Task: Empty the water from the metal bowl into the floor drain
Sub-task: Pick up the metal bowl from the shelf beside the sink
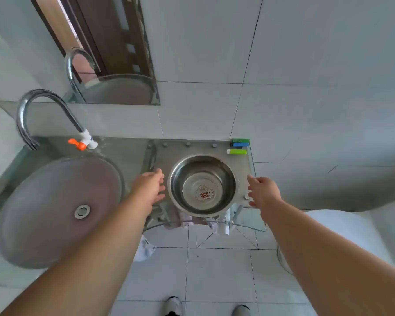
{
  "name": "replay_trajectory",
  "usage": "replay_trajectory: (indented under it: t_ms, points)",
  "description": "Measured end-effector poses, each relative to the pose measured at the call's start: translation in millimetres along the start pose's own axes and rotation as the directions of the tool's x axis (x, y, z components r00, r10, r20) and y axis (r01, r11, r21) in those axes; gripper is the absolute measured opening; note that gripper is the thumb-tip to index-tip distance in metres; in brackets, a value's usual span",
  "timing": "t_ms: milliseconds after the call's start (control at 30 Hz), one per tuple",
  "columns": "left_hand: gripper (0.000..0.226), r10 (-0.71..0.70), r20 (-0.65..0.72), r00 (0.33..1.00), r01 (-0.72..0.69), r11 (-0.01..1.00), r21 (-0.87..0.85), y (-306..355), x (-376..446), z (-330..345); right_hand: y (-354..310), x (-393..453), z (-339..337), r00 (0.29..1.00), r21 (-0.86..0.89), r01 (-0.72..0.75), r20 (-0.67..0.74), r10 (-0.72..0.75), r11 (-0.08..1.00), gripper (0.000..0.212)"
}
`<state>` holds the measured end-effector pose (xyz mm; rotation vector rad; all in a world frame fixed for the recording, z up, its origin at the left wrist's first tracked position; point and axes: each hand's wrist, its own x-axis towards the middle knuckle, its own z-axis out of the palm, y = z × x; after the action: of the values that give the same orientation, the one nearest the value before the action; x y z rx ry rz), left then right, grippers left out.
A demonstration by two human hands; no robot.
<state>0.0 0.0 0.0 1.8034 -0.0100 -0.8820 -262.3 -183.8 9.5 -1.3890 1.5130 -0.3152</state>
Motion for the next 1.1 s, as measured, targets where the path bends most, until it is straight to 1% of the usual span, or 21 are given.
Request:
replay_trajectory:
  t_ms: [67, 133, 233, 333, 467, 667, 733, 800, 900, 1000, 1100]
  points:
    - [0.022, -0.027, 0.012, 1.000, 0.028, 1.000, -0.010, -4.3, 3.5, 3.3, 0.5, 2.2, -0.1, 0.999, -0.044, -0.046, 0.023, 0.047, 0.998, 0.040]
    - [0.019, -0.018, 0.027, 0.999, 0.018, 1.000, -0.006, -12.2, 9.2, 5.4, 4.5, 3.4, 3.8, 0.996, -0.056, -0.046, 0.071, 0.050, 0.997, 0.035]
    - [0.009, 0.003, 0.025, 1.000, -0.004, 1.000, 0.011, -17.5, 18.7, 6.9, 8.5, 6.7, 13.2, 0.994, -0.103, 0.012, 0.113, -0.001, 0.995, 0.033]
    - [0.010, 0.002, 0.043, 0.999, -0.003, 1.000, 0.028, -21.9, 24.5, 8.9, 10.6, 10.0, 19.3, 0.994, -0.138, 0.033, 0.104, -0.018, 0.990, 0.031]
    - [0.011, 0.012, 0.008, 1.000, -0.012, 0.999, 0.047, -26.8, 35.2, 9.2, 8.6, 15.0, 27.4, 0.994, -0.170, 0.064, 0.093, -0.049, 0.983, 0.031]
    - [0.006, -0.018, 0.045, 0.999, 0.017, 0.999, 0.042, -34.5, 44.8, 6.0, 10.5, 25.8, 35.1, 0.994, -0.242, 0.112, 0.037, -0.106, 0.964, 0.034]
    - [0.005, 0.006, 0.044, 0.999, -0.009, 0.997, 0.074, -34.3, 47.0, 6.2, 11.0, 28.1, 36.3, 0.989, -0.260, 0.143, 0.019, -0.143, 0.955, 0.034]
    - [0.005, 0.042, 0.044, 0.998, -0.048, 0.988, 0.144, -34.6, 46.6, 6.6, 12.1, 28.7, 36.8, 0.983, -0.295, 0.181, 0.014, -0.186, 0.938, 0.033]
    - [0.012, 0.081, 0.048, 0.996, -0.090, 0.969, 0.230, -35.8, 42.8, 8.6, 13.8, 26.7, 35.3, 0.974, -0.352, 0.218, 0.016, -0.227, 0.910, 0.034]
    - [0.014, 0.107, 0.042, 0.993, -0.115, 0.951, 0.287, -35.5, 37.2, 10.9, 17.9, 22.9, 34.0, 0.972, -0.377, 0.213, -0.010, -0.234, 0.901, 0.035]
    - [0.010, 0.129, 0.081, 0.988, -0.147, 0.945, 0.291, -31.2, 31.7, 15.2, 24.7, 17.1, 31.3, 0.973, -0.366, 0.195, -0.041, -0.225, 0.910, 0.036]
